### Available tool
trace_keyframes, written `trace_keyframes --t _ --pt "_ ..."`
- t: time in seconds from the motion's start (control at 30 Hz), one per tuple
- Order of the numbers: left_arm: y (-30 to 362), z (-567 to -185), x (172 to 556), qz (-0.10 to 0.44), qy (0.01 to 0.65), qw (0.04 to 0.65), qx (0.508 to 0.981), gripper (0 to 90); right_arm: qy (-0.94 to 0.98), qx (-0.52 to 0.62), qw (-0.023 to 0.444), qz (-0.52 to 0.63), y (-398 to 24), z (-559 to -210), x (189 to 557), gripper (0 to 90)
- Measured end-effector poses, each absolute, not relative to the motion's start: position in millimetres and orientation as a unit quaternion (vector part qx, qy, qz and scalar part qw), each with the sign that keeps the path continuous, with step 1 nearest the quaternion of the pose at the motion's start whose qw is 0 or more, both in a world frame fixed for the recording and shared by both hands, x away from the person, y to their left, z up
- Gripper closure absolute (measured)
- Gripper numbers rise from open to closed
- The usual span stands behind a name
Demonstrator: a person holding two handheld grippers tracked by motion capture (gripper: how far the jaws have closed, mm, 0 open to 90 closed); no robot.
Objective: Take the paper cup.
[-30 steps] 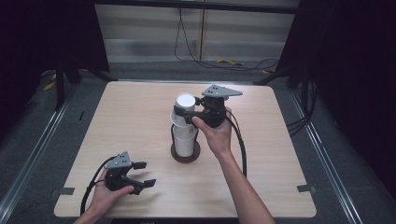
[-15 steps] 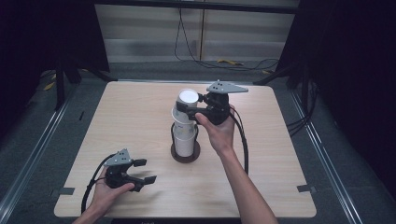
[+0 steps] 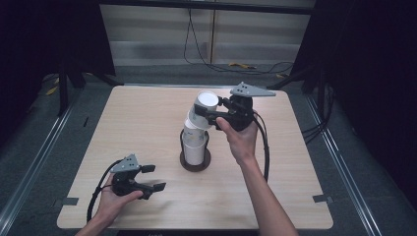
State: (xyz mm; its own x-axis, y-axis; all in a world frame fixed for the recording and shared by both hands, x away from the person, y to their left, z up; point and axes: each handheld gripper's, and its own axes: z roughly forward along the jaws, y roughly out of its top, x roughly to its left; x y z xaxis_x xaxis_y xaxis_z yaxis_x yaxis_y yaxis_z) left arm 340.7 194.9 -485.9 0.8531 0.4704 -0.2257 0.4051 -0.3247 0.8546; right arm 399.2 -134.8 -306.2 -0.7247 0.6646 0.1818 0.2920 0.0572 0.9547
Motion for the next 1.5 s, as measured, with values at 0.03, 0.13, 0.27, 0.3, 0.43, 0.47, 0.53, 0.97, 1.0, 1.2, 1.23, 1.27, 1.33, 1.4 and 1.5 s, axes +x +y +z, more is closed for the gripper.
trace_keyframes --t 0.03,0.13,0.27,0.3,0.43,0.47,0.53,0.97,1.0,1.2,1.23,1.27,1.33,1.4,1.5 --pt "193 -484 342 0.033 0.267 0.514 0.815 18.3 0.713 0.337 0.156 0.594 -137 -305 398 34.5" --pt "185 -477 346 0.027 0.264 0.522 0.811 18.3 0.711 0.338 0.154 0.597 -145 -304 392 34.6" --pt "179 -470 349 0.030 0.255 0.527 0.810 18.2 0.712 0.340 0.152 0.595 -153 -303 384 34.6" --pt "179 -470 349 0.030 0.255 0.527 0.810 18.2 0.712 0.342 0.150 0.595 -155 -304 382 34.6" --pt "174 -468 351 0.027 0.254 0.532 0.808 18.2 0.710 0.347 0.144 0.595 -164 -309 375 34.6" --pt "173 -468 352 0.026 0.254 0.538 0.803 18.2 0.710 0.347 0.144 0.595 -164 -309 375 34.6" --pt "169 -467 354 0.012 0.252 0.542 0.801 18.2 0.712 0.349 0.139 0.594 -167 -315 369 34.6" --pt "157 -458 353 0.019 0.237 0.537 0.809 17.0 0.719 0.359 0.121 0.583 -181 -341 344 34.7" --pt "155 -457 353 0.026 0.236 0.538 0.809 17.0 0.720 0.361 0.120 0.581 -182 -344 342 34.6" --pt "143 -448 356 0.033 0.223 0.535 0.814 17.0 0.727 0.367 0.102 0.571 -179 -362 340 34.7" --pt "141 -446 356 0.034 0.220 0.534 0.816 17.0 0.729 0.366 0.095 0.570 -177 -368 339 34.7" --pt "139 -445 356 0.037 0.218 0.533 0.817 17.0 0.729 0.366 0.095 0.570 -177 -368 339 34.7" --pt "135 -443 357 0.030 0.210 0.538 0.816 17.0 0.737 0.367 0.093 0.560 -173 -373 339 34.7" --pt "131 -442 356 0.027 0.207 0.542 0.814 17.0 0.739 0.366 0.086 0.559 -170 -381 337 34.7" --pt "127 -442 357 0.017 0.204 0.547 0.812 17.0 0.743 0.365 0.079 0.554 -167 -388 337 34.6"
